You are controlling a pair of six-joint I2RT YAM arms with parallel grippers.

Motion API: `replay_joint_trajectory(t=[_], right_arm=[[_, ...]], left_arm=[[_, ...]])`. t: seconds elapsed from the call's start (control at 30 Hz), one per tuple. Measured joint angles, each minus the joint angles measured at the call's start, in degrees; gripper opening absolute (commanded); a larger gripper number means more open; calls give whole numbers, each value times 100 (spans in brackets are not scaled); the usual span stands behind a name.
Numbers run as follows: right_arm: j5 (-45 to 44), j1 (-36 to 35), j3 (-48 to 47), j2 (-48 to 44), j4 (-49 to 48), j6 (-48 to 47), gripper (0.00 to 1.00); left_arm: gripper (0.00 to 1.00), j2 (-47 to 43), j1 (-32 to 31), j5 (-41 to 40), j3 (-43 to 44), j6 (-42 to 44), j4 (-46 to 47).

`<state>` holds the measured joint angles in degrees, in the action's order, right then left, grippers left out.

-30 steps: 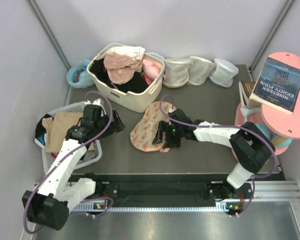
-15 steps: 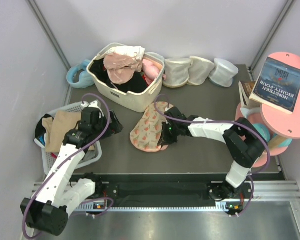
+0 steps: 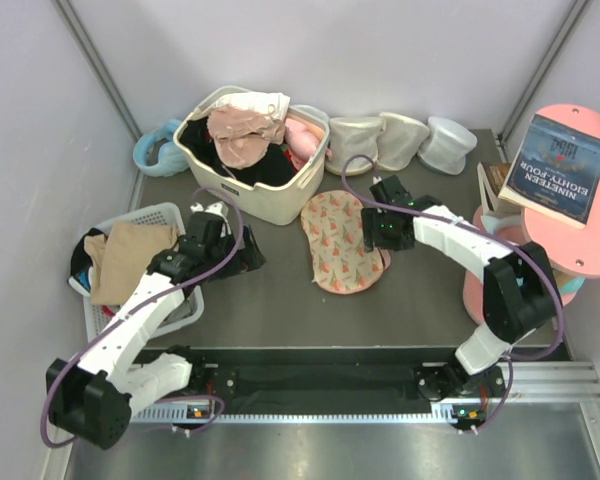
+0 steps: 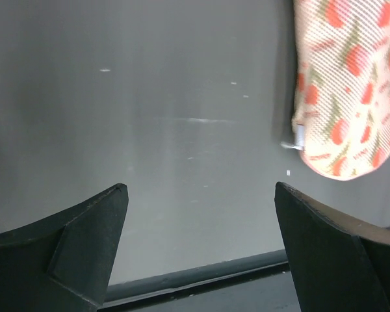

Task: Unzip the laundry bag and remove the bra

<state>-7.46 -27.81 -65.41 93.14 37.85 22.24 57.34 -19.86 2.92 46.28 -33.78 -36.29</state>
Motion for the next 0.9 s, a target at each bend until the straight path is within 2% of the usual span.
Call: replay_joint_trajectory(t=[0.2,0.37,0.47,0.57,0.83,0.9], right_arm=[[229,-417,22,-804,140,483,74],[726,-732,1239,-2094,-170,1718,74],[817,-730,1923,-2420,-376,2367,74],[822,-728,2258,-2339,-621,2874,74],[815,-1008,2269,-1517,-1709,3696,73],[824,-1034,2264,-1305,-1891,3766,67]], left_arm=[[99,592,-586,74,2,-317,584],[99,1071,-935,192,2,-568,1126],[99,1333,-1084,232,28,-649,1270],[99,1521,-1191,247,114,-673,1285],[99,1554,-1327,238,205,-732,1331],[99,1550,-1331,221,205,-772,1331]])
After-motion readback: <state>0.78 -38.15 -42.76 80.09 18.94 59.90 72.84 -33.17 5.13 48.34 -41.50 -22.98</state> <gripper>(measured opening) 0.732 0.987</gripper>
